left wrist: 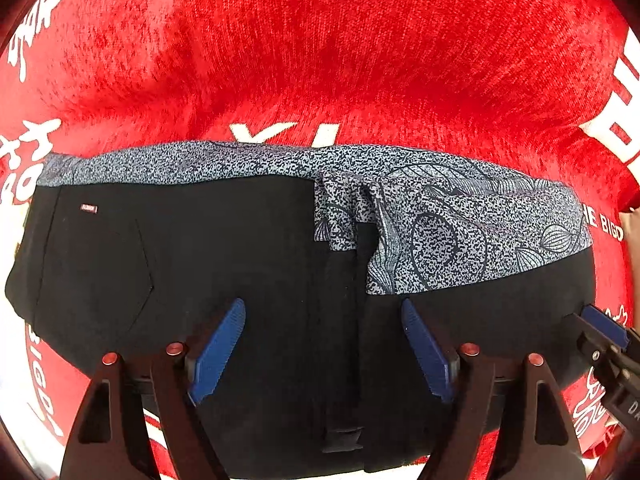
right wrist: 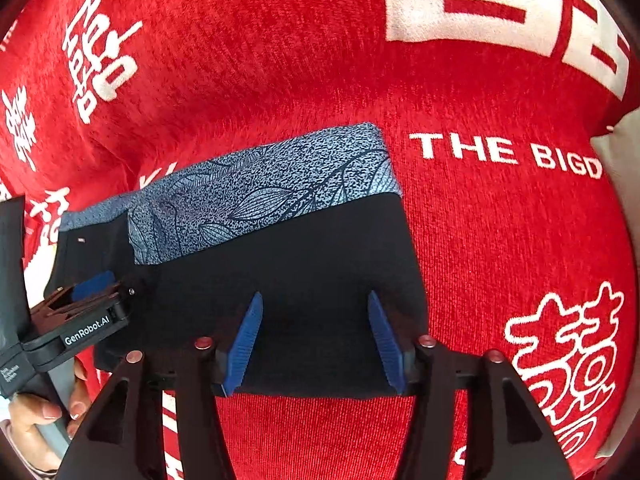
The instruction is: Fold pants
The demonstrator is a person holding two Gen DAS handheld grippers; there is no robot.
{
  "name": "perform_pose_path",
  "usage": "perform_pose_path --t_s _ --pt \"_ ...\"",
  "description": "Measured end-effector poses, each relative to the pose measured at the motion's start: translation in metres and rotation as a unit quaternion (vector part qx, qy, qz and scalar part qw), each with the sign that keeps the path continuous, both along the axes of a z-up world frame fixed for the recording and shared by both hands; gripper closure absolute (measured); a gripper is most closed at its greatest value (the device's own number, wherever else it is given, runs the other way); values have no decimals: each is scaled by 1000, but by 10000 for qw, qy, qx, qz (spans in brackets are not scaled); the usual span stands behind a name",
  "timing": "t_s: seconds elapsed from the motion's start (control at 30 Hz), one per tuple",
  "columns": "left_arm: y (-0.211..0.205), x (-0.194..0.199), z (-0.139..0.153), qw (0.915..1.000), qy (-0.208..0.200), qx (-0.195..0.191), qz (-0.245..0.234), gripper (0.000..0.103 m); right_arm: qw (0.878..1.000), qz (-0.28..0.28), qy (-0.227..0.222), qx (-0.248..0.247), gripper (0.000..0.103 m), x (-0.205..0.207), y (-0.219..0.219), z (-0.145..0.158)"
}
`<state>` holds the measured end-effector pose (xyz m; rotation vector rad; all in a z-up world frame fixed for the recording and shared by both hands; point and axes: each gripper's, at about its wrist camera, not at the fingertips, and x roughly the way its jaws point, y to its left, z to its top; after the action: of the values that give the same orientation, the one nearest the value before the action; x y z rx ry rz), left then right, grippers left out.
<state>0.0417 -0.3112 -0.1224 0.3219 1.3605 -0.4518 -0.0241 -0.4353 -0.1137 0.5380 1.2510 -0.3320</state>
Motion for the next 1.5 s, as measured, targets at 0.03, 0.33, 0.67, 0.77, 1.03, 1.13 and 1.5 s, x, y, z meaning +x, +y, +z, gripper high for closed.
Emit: perform_pose_path --t_s 0.03,0.33,0.67,0.77,1.03,1.13,1.5 --pt "0 1 0 10000 17 -5 11 21 10000 12 6 -5 42 1 1 0" --pt "3 4 -6 9999 -7 60 91 15 9994 -59 -65 326 34 4 -7 -3" --pt "17 -7 12 9993 -96 23 370 15 9993 355 -15 130 28 10 3 -5" --pt "33 -15 24 9984 -139 -84 540 15 9990 423 -34 169 26 11 3 -6" --pt "89 -41 32 9948 166 -250 970 15 9955 882 162 -300 25 10 19 1" --pt "106 -48 26 9941 316 -278 997 15 9933 955 318 -561 25 9 29 8" --pt "197 -24 24 9870 463 -553 1434 15 9897 1284 301 -558 24 33 117 27"
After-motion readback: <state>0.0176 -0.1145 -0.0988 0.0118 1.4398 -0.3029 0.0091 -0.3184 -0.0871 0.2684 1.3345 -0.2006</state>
